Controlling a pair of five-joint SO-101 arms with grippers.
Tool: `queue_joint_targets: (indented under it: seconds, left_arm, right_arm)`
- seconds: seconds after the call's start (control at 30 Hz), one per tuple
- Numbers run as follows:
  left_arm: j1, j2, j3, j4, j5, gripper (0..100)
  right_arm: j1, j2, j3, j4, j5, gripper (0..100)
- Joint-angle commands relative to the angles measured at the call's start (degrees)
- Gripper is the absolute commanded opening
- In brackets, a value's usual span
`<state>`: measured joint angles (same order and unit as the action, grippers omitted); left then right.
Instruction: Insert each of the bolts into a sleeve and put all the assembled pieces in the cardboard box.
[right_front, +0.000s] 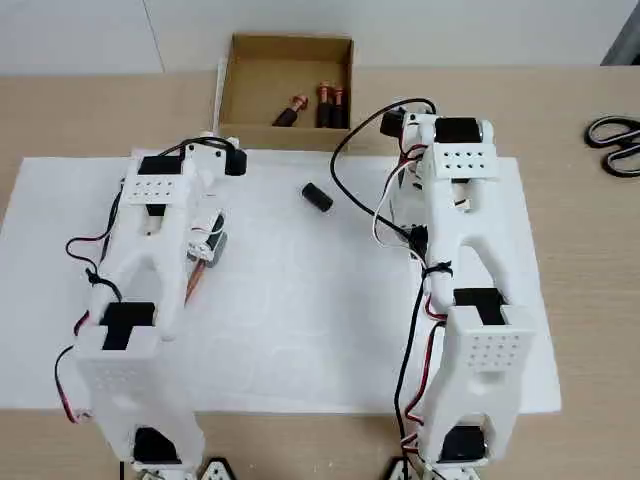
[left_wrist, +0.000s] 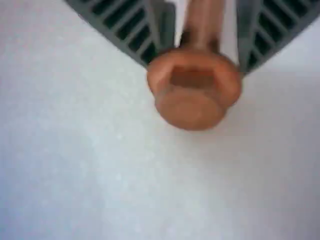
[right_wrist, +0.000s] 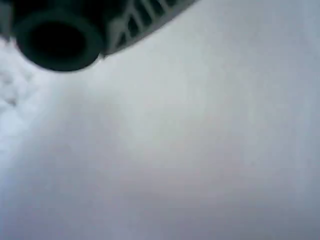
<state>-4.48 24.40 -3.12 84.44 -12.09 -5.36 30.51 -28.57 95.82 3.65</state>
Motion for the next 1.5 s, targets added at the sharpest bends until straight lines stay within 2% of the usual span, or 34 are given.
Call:
queue_joint_targets:
  seconds: [0.0, 0.17, 0.37, 0.47, 0.8, 1.03, 1.17, 1.33, 1.47]
  left_arm:
    - [0.26, 1.23, -2.07, -0.7, 0.62, 5]
    - [0.18, 5.89, -2.33, -1.93, 2.46, 5]
    - [0.26, 5.01, -2.33, -1.76, 2.9, 3]
    - [0.26, 1.05, -2.33, -1.14, 2.99, 1]
    - [0.26, -18.64, -2.33, 6.95, 2.99, 1]
    - [0.26, -32.09, -2.33, 14.86, 2.99, 1]
    - [0.18, -41.76, -2.07, 15.74, 3.69, 1]
    - [0.26, -55.91, -1.98, 14.95, 14.15, 1]
    - [1.41, -65.14, -1.98, 13.71, 17.67, 1]
  right_arm:
    - [0.22, -3.91, -0.26, 0.22, 0.0, 0.3]
    - [0.22, -3.91, -0.26, 0.31, 0.0, 0.3]
    - [0.31, -3.91, -0.26, 0.4, 0.0, 0.3]
    - [0.22, -4.0, -0.26, 0.4, 0.09, 0.3]
    - [0.13, -5.67, -1.41, 0.4, 0.44, 0.3]
    - [-0.48, -20.0, -1.67, 0.4, 0.44, 0.3]
    - [-1.27, -28.97, -1.49, 0.57, 0.44, 0.3]
    - [-3.38, -41.89, 2.02, 0.57, 0.44, 0.3]
    - [-5.85, -55.34, 11.69, 0.48, 0.44, 0.3]
